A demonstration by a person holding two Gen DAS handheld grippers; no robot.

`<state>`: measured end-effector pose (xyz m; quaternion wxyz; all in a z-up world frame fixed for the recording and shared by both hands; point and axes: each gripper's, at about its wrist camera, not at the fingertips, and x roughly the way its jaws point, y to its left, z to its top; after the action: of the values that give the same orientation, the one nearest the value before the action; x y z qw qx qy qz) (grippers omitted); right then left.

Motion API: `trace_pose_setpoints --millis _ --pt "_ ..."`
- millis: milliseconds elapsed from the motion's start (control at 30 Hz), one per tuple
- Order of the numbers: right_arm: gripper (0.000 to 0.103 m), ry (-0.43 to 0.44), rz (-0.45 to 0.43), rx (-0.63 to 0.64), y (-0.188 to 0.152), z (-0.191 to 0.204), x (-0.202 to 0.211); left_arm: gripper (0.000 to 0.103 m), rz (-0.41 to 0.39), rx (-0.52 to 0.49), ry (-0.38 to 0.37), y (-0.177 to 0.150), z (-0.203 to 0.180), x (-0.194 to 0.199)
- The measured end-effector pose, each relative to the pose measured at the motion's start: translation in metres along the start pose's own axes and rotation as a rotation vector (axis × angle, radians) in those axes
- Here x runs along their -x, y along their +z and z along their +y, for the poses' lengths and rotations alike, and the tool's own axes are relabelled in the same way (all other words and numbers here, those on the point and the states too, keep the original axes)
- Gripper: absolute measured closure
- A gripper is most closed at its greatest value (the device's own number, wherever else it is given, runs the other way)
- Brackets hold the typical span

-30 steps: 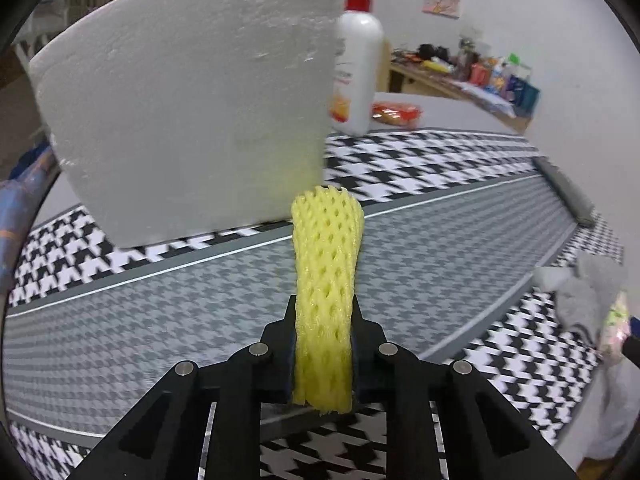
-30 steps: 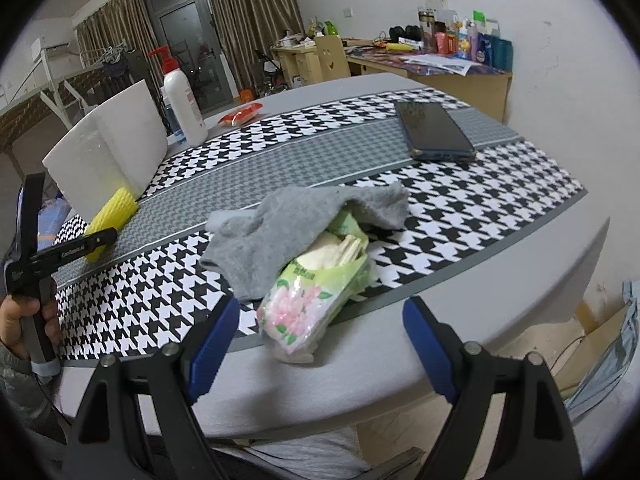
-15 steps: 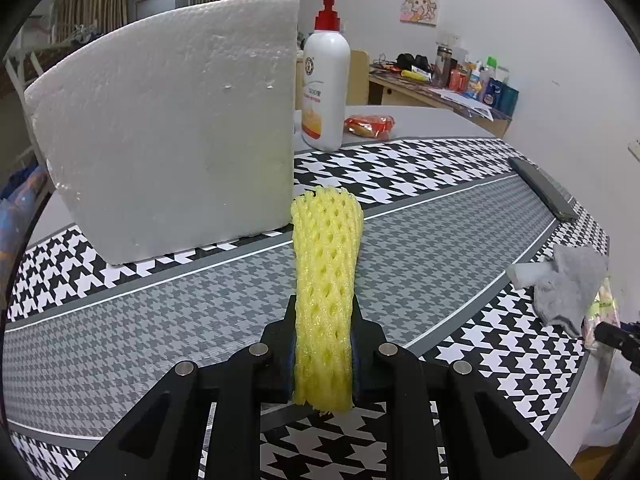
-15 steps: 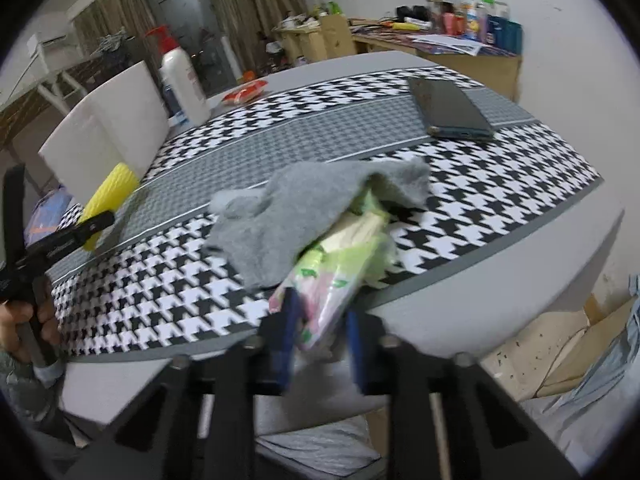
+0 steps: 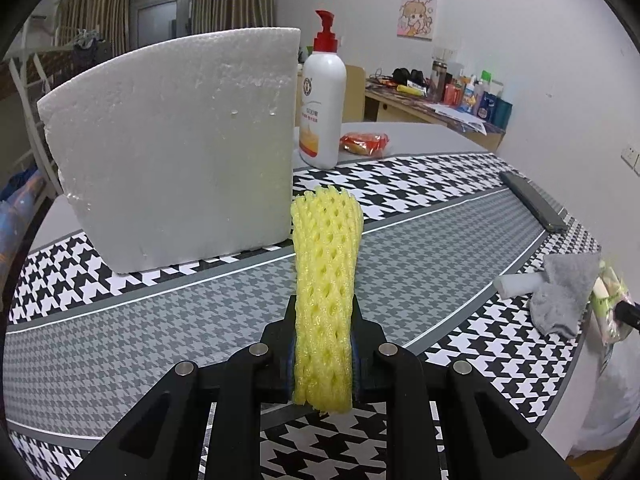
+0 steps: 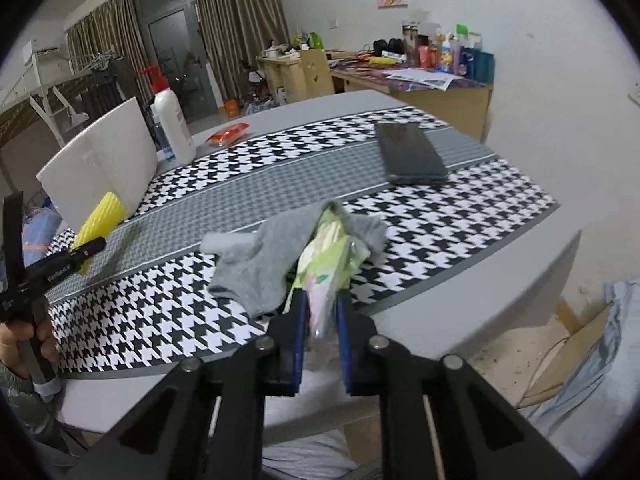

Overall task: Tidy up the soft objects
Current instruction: 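Lift the yellow net sleeve with the left gripper while the right gripper lifts the floral packet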

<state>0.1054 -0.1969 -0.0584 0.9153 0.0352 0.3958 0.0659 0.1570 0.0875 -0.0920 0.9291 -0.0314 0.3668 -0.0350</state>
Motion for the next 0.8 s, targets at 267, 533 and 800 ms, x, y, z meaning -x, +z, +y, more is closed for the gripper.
trace_pose_setpoints --millis 267,533,800 --pt "0.094 0.017 -0.021 0.017 -0.002 0.002 0.004 0.082 -0.014 -0.017 -0.009 0.001 -0.005 0.005" --pt "0.094 0.018 -0.079 -0.007 -0.001 -0.005 0.026 0.082 -0.033 -0.030 -0.021 0.004 -0.010 0.013" --pt "0.094 0.010 -0.144 0.006 0.008 -0.001 0.036 0.082 -0.069 -0.040 -0.036 0.007 -0.014 0.034"
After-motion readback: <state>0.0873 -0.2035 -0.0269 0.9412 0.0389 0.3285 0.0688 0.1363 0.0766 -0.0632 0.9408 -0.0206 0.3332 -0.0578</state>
